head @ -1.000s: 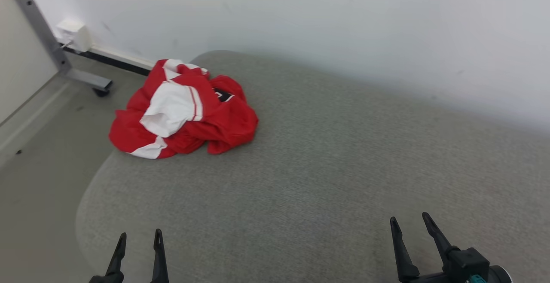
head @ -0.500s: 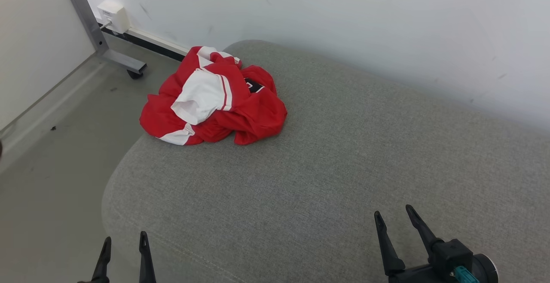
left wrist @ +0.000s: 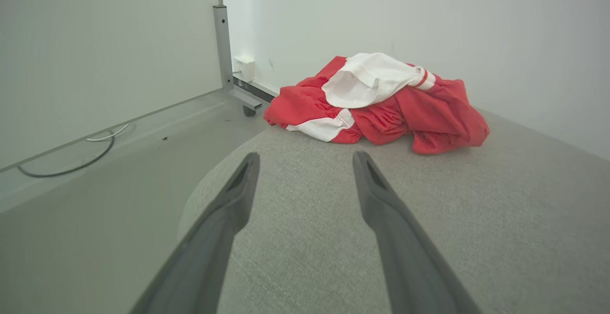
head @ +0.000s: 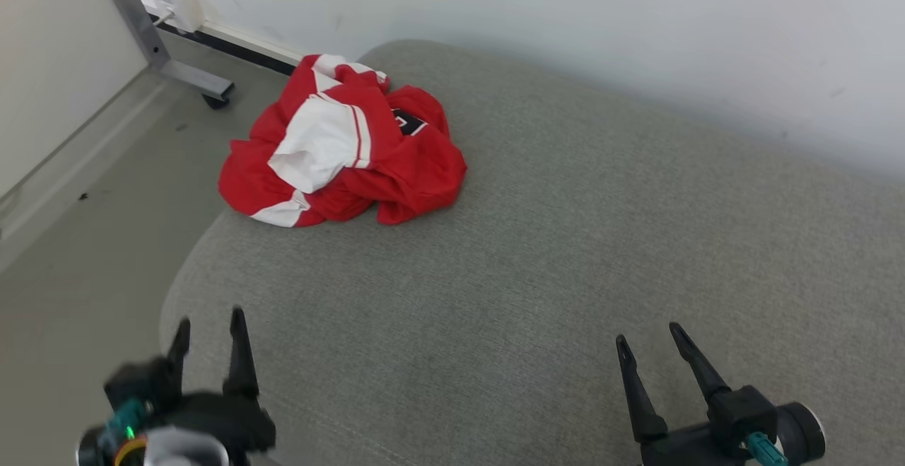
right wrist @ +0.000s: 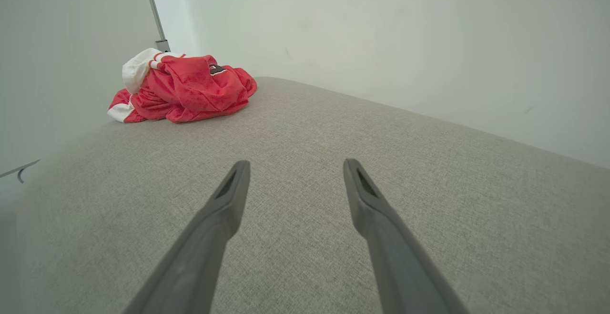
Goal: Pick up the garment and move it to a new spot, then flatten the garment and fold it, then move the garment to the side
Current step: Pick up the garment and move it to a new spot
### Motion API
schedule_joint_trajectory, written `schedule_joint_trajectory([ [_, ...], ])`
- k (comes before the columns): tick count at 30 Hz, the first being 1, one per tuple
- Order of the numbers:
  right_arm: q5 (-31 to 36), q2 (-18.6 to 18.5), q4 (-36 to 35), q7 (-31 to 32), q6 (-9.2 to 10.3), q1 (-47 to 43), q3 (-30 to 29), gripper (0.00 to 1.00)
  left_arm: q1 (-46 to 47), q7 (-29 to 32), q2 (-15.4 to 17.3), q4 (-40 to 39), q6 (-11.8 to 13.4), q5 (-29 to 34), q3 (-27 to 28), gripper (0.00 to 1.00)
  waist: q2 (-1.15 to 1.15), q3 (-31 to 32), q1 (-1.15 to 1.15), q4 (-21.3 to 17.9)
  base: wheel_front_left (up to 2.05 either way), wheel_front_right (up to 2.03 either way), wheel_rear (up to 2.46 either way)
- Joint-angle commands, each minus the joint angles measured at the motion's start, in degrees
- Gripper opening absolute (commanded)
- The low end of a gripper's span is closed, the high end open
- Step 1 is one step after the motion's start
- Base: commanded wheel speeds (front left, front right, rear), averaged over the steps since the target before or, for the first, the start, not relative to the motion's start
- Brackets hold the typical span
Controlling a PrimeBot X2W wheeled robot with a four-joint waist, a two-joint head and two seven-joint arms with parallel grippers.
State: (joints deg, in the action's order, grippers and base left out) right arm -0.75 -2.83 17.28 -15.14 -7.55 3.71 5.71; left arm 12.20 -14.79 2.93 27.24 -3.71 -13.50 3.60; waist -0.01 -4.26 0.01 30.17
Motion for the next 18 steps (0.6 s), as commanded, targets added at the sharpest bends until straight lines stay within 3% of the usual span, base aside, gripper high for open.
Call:
schedule_joint_trajectory([
  [1, 1.09, -0.14, -0.80, -0.03, 0.12, 0.99, 0.20, 1.00, 4.38, 1.15, 0.68, 2.24, -0.81, -1.43, 0.47, 1.00, 0.01, -3.55, -0.01, -3.42, 0.00, 0.00, 0.00],
  [5, 3.53, -0.13, -2.10, -0.02, 0.12, 2.46, 1.24, 1.00, 13.97, 6.84, 4.18, 7.66, -2.70, -4.46, 0.41, 1.00, 0.01, -8.43, -0.01, -8.41, 0.00, 0.00, 0.00],
  [9, 4.92, -0.14, -3.75, 0.08, 0.12, 4.12, 2.00, 1.00, 22.04, 16.31, 7.56, 10.11, -3.63, -11.49, 1.69, 1.00, 0.01, -12.92, -0.01, -13.47, 0.00, 0.00, 0.00],
  [11, 5.19, -0.14, -4.90, 0.18, 0.12, 5.08, 2.86, 1.00, 24.93, 23.25, 9.04, 9.53, -3.86, -17.27, 2.02, 1.00, 0.01, -15.37, -0.01, -16.14, 0.00, 0.00, 0.00],
  [14, 4.75, -0.13, -6.66, 0.15, 0.12, 6.29, 4.27, 1.00, 27.68, 33.36, 14.46, 6.94, -3.67, -24.37, 2.95, 1.00, 0.01, -18.78, -0.01, -19.83, 0.00, 0.00, 0.00],
  [18, 3.70, -0.08, -8.21, 0.09, 0.12, 6.74, 5.04, 1.00, 30.47, 42.82, 18.53, 4.08, -3.16, -30.78, 6.64, 1.00, 0.01, -22.31, -0.01, -23.14, 0.00, 0.00, 0.00],
])
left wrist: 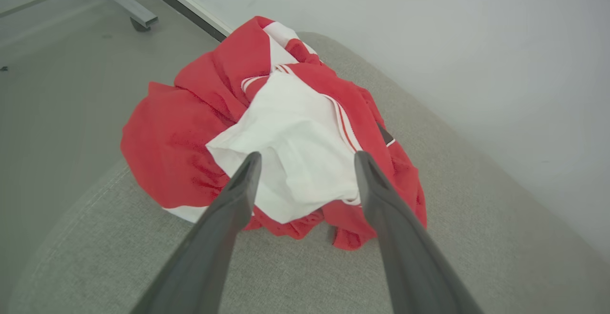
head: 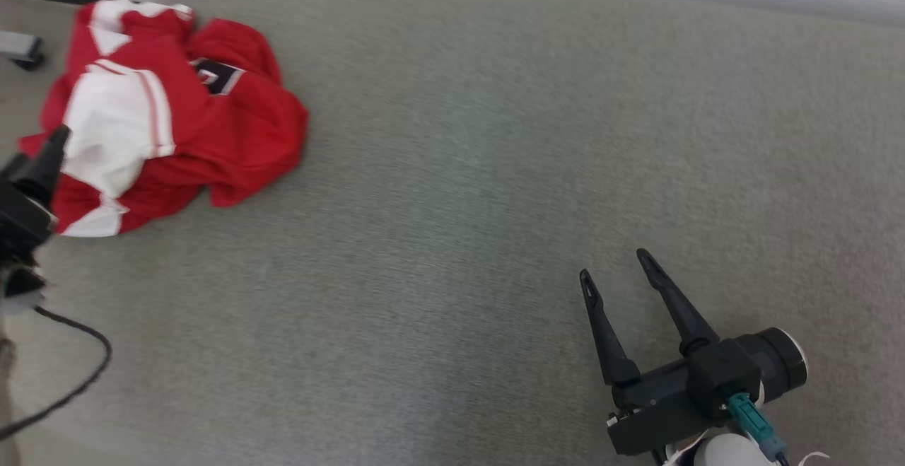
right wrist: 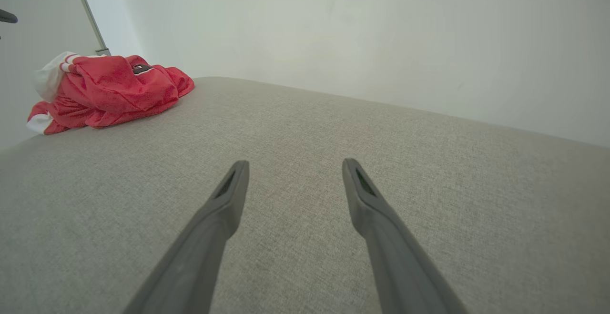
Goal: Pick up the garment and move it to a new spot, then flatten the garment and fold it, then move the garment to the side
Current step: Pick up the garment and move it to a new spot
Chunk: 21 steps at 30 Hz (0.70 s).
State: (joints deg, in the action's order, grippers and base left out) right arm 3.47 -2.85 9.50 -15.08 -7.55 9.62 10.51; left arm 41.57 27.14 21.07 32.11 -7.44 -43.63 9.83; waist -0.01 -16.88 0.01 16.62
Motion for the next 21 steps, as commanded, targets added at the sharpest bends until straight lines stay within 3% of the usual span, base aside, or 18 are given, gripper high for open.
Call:
schedule_joint_trajectory([
  [1, -0.64, -0.08, -0.61, 0.02, 0.12, 0.99, 0.21, 1.00, 1.43, 2.40, 1.41, -1.67, 1.18, -1.33, 1.22, 1.00, 0.01, -10.36, -0.01, -10.14, 0.00, 0.00, 0.00],
  [9, -2.06, -0.03, -1.99, -0.05, 0.12, 2.25, 0.97, 1.00, 1.14, 11.03, 4.71, -7.29, 7.14, -4.03, 3.63, 1.00, 0.01, -14.12, -0.01, -13.27, 0.00, 0.00, 0.00],
  [17, -3.59, -0.24, -2.38, 0.01, 0.13, 2.95, 1.82, 1.00, -2.15, 13.74, 6.31, -11.35, 11.69, -2.81, 4.41, 0.98, 0.01, -16.55, -0.01, -14.77, 0.00, 0.00, 0.00],
  [18, -3.74, -0.33, -2.12, 0.07, 0.13, 2.96, 1.85, 1.00, -2.35, 13.59, 6.63, -11.61, 11.86, -2.48, 4.43, 0.28, 0.01, -16.38, -0.01, -14.84, 0.00, 0.00, 0.00],
  [19, -4.07, -0.37, -1.93, 0.13, 0.13, 2.96, 1.82, 1.00, -2.45, 13.37, 6.79, -11.92, 11.71, -2.31, 4.46, 0.00, 0.01, -16.15, -0.01, -14.85, 0.00, 0.00, 0.00],
  [21, -4.56, -0.39, -1.68, 0.15, 0.13, 3.07, 1.96, 1.00, -2.76, 12.85, 7.25, -12.49, 11.40, -1.77, 4.28, 0.00, 0.01, -15.36, -0.01, -14.72, 0.00, 0.00, 0.00],
])
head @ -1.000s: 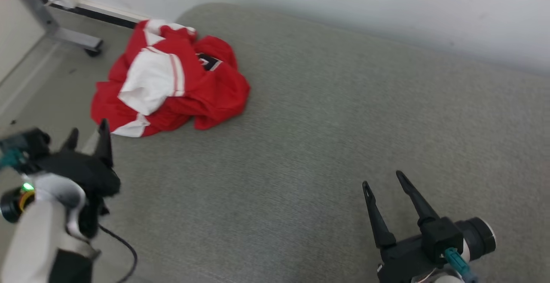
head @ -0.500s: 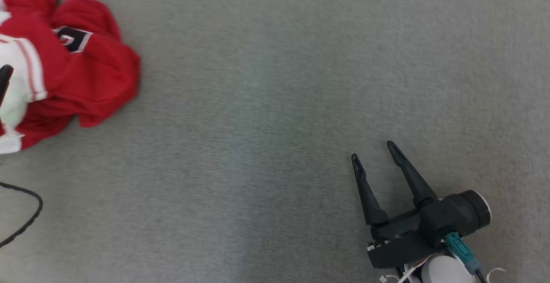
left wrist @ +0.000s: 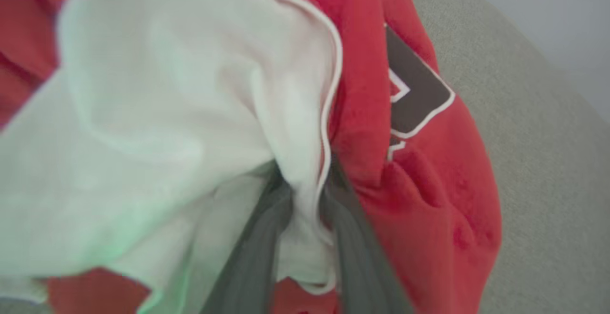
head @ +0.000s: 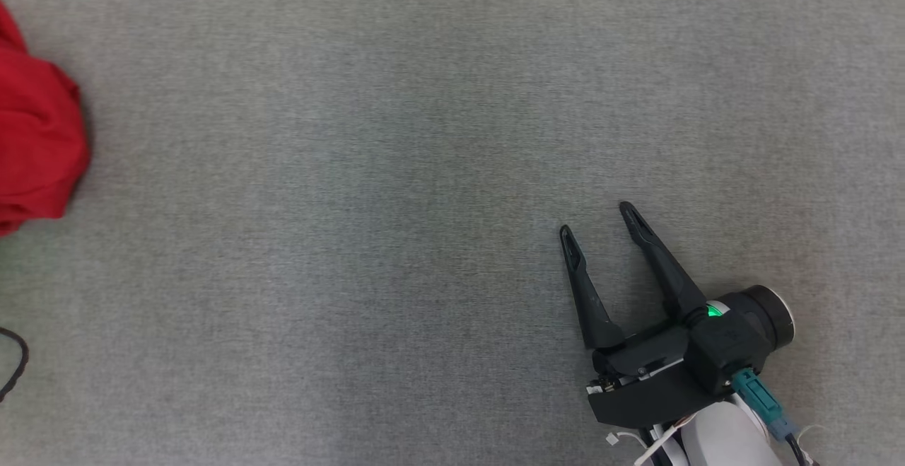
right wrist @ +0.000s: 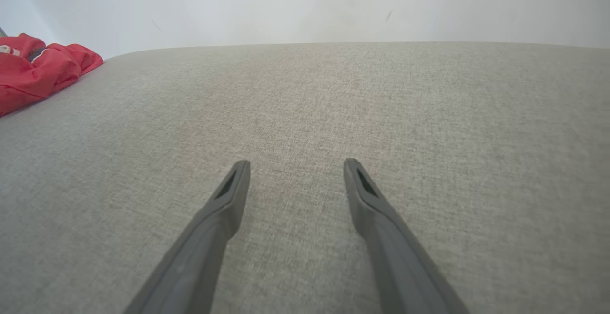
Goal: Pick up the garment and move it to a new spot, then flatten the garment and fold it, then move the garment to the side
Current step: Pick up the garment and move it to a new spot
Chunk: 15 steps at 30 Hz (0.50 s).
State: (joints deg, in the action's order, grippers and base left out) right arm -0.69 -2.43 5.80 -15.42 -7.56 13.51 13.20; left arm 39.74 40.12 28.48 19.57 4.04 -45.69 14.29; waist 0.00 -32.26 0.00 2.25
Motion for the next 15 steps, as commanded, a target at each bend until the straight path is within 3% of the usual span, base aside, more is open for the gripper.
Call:
schedule_joint_trajectory([
  [1, -0.65, -0.81, 2.09, 0.49, 0.14, -0.77, -0.53, 1.00, -1.01, -0.25, 0.23, -0.26, -0.32, 0.46, -0.17, 0.00, 0.00, 0.44, 0.00, -0.26, 0.00, 0.00, 0.00],
  [15, -5.95, -0.53, 3.76, 0.27, 0.14, -1.09, 2.31, 1.00, 0.76, -2.14, 4.97, -5.68, -2.80, 3.52, -1.56, 0.00, 0.00, 13.41, 0.00, 1.55, 0.00, 0.00, 0.00],
])
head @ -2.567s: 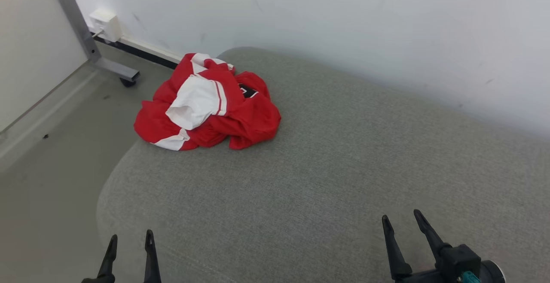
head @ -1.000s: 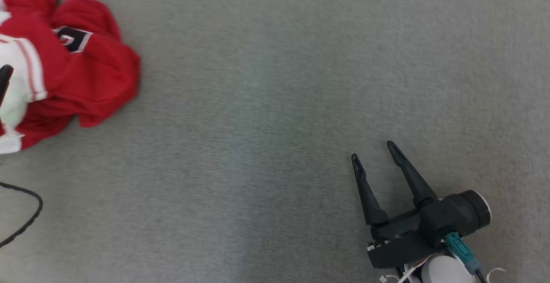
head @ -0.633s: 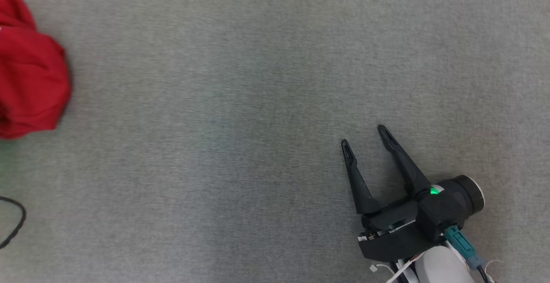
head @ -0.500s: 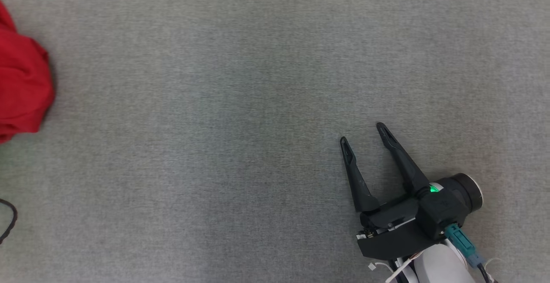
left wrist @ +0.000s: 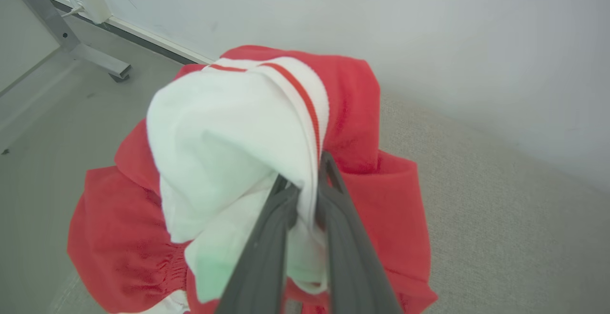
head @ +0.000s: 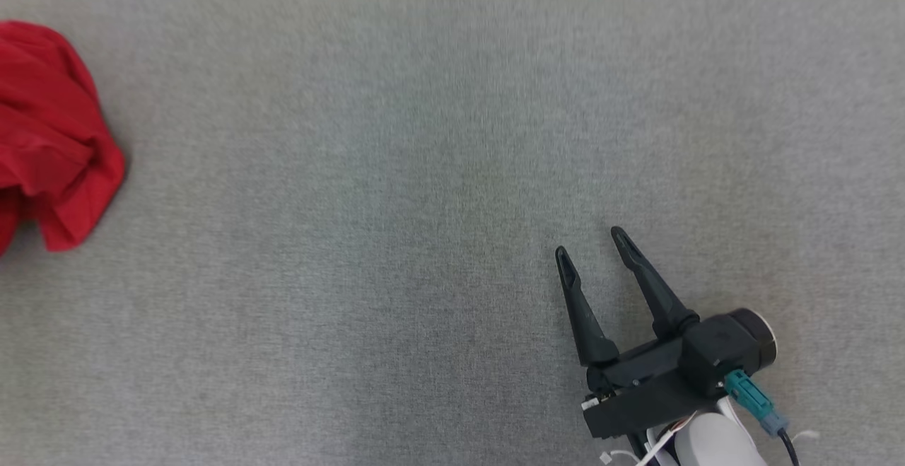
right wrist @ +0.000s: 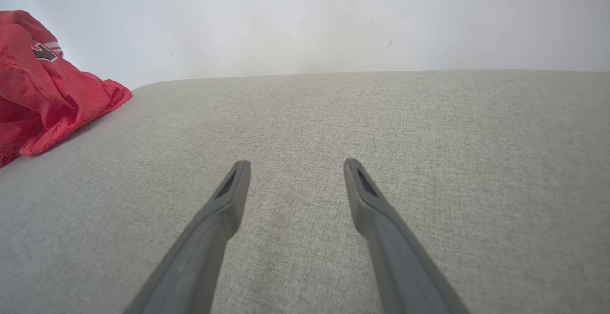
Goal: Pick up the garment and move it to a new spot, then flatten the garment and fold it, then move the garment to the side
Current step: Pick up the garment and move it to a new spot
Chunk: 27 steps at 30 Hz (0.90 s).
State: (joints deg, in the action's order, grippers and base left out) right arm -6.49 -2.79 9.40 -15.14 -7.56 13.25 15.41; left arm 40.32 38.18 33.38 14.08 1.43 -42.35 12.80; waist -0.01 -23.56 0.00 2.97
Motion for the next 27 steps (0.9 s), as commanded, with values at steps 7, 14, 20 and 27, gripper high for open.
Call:
schedule_joint_trajectory([
  [7, -3.65, -0.17, 1.24, -0.02, 0.14, -2.27, 1.00, 1.00, 4.48, -3.07, -0.26, -2.88, -1.54, 2.03, -2.57, 0.00, 0.01, 12.34, 0.00, -0.82, 0.00, 0.00, 0.00],
  [14, -4.55, -0.16, 1.82, -0.01, 0.14, -4.41, 0.82, 1.00, 8.36, -5.20, -4.89, -5.99, -2.44, 2.70, -7.75, 0.00, 0.01, 17.43, 0.00, -4.80, 0.00, 0.00, 0.00],
  [20, -4.55, -0.16, 2.39, -0.02, 0.14, -6.67, -0.06, 1.00, 9.73, -4.12, -10.48, -8.85, -4.07, 1.38, -13.55, 0.00, 0.01, 20.16, 0.00, -9.70, 0.00, 0.00, 0.00],
  [27, -3.83, -0.15, 2.43, -0.01, 0.14, -7.39, -0.39, 1.00, 5.60, -6.92, -17.68, -11.54, -5.80, 0.68, -19.78, 0.00, 0.01, 19.73, 0.00, -15.11, 0.00, 0.00, 0.00],
])
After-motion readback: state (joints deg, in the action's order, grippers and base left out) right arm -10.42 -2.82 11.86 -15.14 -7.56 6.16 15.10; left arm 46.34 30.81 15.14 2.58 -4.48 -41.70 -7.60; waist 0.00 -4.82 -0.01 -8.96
